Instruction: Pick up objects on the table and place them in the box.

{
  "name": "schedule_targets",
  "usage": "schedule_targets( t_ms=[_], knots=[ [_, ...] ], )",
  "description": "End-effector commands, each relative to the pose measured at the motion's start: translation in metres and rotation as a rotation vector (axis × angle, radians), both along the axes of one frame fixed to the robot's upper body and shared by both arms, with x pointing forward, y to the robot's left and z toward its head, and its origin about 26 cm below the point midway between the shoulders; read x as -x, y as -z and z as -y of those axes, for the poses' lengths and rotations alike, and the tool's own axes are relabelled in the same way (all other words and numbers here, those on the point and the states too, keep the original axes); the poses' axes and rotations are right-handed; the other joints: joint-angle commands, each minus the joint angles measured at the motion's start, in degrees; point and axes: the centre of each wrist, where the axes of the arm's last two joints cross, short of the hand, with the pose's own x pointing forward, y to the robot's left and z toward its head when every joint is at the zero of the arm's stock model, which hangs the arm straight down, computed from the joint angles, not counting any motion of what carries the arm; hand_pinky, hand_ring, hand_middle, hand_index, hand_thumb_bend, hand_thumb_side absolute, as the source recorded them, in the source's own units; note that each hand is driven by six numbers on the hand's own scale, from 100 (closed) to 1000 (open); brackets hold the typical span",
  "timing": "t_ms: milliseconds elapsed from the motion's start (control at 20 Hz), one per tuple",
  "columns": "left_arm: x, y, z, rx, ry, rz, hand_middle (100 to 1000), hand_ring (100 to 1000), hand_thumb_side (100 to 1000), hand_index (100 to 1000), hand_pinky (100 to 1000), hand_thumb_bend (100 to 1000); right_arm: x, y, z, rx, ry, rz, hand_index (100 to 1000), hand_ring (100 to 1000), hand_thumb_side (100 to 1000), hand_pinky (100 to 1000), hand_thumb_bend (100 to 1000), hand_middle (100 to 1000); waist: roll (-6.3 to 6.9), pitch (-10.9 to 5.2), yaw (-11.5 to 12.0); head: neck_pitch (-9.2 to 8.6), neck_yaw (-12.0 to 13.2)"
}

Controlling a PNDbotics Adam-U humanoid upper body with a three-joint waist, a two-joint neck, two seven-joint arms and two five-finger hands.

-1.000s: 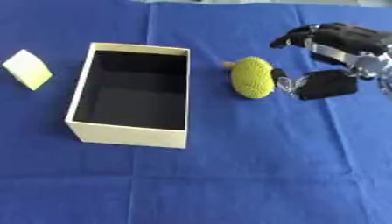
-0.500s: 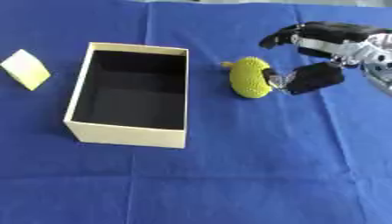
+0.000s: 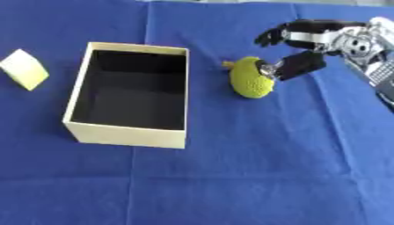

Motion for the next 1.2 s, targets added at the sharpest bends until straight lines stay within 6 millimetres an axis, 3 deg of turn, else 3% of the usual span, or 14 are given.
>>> schedule_targets(
  t_ms=[50,300,400,450,500,600,650,700,750,950,1200],
  knots=[
    [0.003,-0.006,-0.001,-0.013,0.000,0.018,659,704,715,810,884,100,-0.005,-0.004,0.006,0.032,0.004,0.005,964,941,686,944,100,877,0.04,-0.98,0.1,-0.15,-0.1],
    [0.002,-0.007,-0.001,-0.013,0.002,0.022,658,703,714,810,884,100,-0.006,-0.001,0.004,0.072,-0.044,-0.035,961,940,649,944,100,876,0.05,-0.92,0.1,0.08,-0.1],
    [0.003,-0.007,-0.001,-0.014,0.002,0.020,657,703,714,810,884,100,-0.007,-0.001,0.004,0.083,-0.053,-0.048,956,934,593,941,100,865,0.07,-0.91,0.0,0.08,-0.2],
    [0.003,-0.007,-0.001,-0.014,0.003,0.019,657,702,714,810,884,100,-0.008,0.000,0.004,0.089,-0.055,-0.054,938,922,507,935,161,835,0.08,-0.89,0.0,0.10,-0.2],
    [0.003,-0.007,-0.001,-0.014,0.003,0.019,657,702,714,810,884,100,-0.008,0.000,0.004,0.095,-0.056,-0.060,938,922,507,935,161,835,0.10,-0.88,0.0,0.13,-0.2],
    [0.003,-0.006,-0.001,-0.015,0.003,0.017,656,702,714,810,885,100,-0.009,0.001,0.004,0.105,-0.058,-0.071,887,892,405,918,225,744,0.14,-0.84,0.0,0.24,-0.2],
    [0.003,-0.006,-0.001,-0.016,0.003,0.016,656,701,714,810,885,100,-0.010,0.001,0.004,0.106,-0.056,-0.069,820,838,376,890,210,639,0.14,-0.83,0.0,0.30,-0.1],
    [0.003,-0.006,-0.001,-0.016,0.003,0.016,656,701,714,810,885,100,-0.010,0.001,0.004,0.102,-0.052,-0.064,809,829,368,886,209,625,0.15,-0.83,0.0,0.35,-0.2],
    [0.003,-0.007,-0.001,-0.015,0.004,0.016,655,701,714,810,885,100,-0.010,0.001,0.004,0.096,-0.045,-0.056,719,753,282,853,212,536,0.16,-0.84,-0.1,0.35,-0.2],
    [0.002,-0.006,0.000,-0.015,0.008,0.014,650,698,714,807,884,100,-0.014,0.001,0.005,0.059,-0.007,-0.009,636,654,100,808,280,461,0.16,-0.87,-0.1,0.23,-0.2],
    [0.003,-0.005,0.000,-0.009,0.010,0.010,648,698,716,807,883,100,-0.019,0.005,0.004,0.030,0.049,0.055,559,576,100,757,270,400,0.11,-0.86,0.0,0.16,-0.4]
  ],
)
